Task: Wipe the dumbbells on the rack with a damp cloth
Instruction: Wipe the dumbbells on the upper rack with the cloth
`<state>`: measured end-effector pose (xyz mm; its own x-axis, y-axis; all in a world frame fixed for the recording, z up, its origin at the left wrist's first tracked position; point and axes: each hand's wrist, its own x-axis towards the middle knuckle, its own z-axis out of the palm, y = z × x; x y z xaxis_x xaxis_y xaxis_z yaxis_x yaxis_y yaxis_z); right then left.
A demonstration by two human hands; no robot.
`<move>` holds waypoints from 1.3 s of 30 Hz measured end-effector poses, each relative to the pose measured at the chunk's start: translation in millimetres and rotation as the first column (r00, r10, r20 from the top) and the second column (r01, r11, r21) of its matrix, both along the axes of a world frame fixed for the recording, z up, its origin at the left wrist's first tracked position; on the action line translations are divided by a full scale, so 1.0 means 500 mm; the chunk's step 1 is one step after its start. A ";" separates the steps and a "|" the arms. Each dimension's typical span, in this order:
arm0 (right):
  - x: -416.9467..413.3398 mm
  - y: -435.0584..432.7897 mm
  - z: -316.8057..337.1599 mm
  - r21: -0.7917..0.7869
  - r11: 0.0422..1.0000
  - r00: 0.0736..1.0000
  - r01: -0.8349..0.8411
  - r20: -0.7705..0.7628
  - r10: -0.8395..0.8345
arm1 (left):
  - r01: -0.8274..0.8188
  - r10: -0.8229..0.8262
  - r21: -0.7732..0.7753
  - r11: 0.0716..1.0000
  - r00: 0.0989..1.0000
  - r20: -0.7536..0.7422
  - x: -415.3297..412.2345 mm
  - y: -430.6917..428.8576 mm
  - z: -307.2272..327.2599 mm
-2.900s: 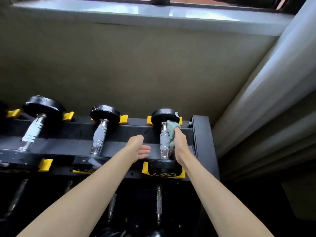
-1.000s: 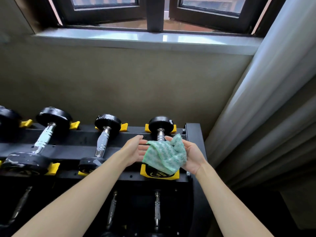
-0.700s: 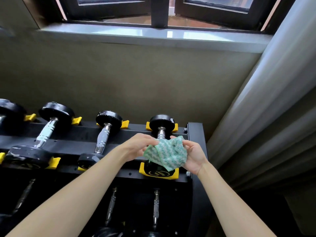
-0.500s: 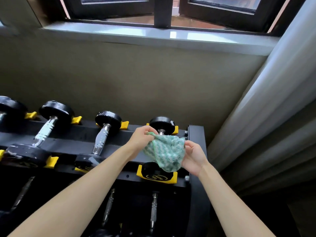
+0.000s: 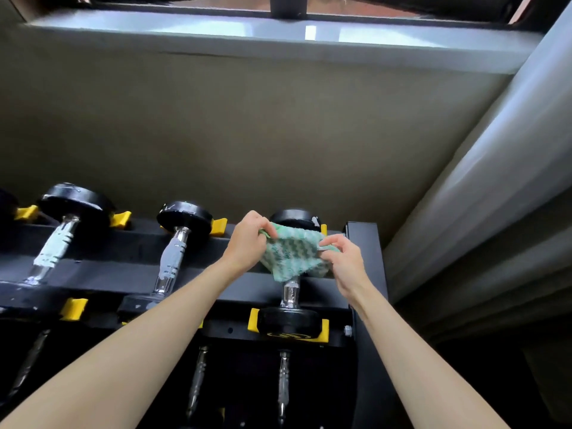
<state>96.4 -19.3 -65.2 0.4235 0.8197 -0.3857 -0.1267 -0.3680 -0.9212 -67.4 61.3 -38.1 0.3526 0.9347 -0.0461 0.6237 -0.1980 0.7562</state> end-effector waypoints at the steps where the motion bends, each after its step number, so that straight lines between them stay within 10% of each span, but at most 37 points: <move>1: -0.001 0.005 -0.006 0.011 0.999 0.994 0.033 0.103 -0.034 | -0.002 0.002 0.019 1.000 1.000 -0.019 0.001 0.005 -0.015; 5: -0.015 0.016 -0.029 0.016 0.998 0.953 0.066 0.294 -0.068 | -0.052 0.047 -0.038 0.998 0.992 -0.113 0.021 0.008 -0.063; 10: -0.044 0.026 -0.069 -0.091 0.996 0.999 0.017 -0.035 -0.020 | -0.143 0.247 -0.562 0.815 0.962 0.113 0.045 0.012 -0.092; 15: -0.030 0.012 -0.049 -0.123 0.990 0.961 -0.064 -0.276 0.028 | -0.076 0.141 -0.479 0.875 0.985 0.101 0.036 -0.006 -0.092; 28: -0.040 -0.059 0.009 -0.487 0.801 0.890 -0.348 0.097 0.446 | 0.113 -0.222 -0.477 0.872 0.959 -0.179 -0.022 -0.101 -0.029; 39: -0.035 -0.096 0.097 -0.428 0.802 0.865 -0.416 0.086 0.495 | 0.270 -0.364 -0.463 0.844 0.923 -0.124 -0.039 -0.147 0.054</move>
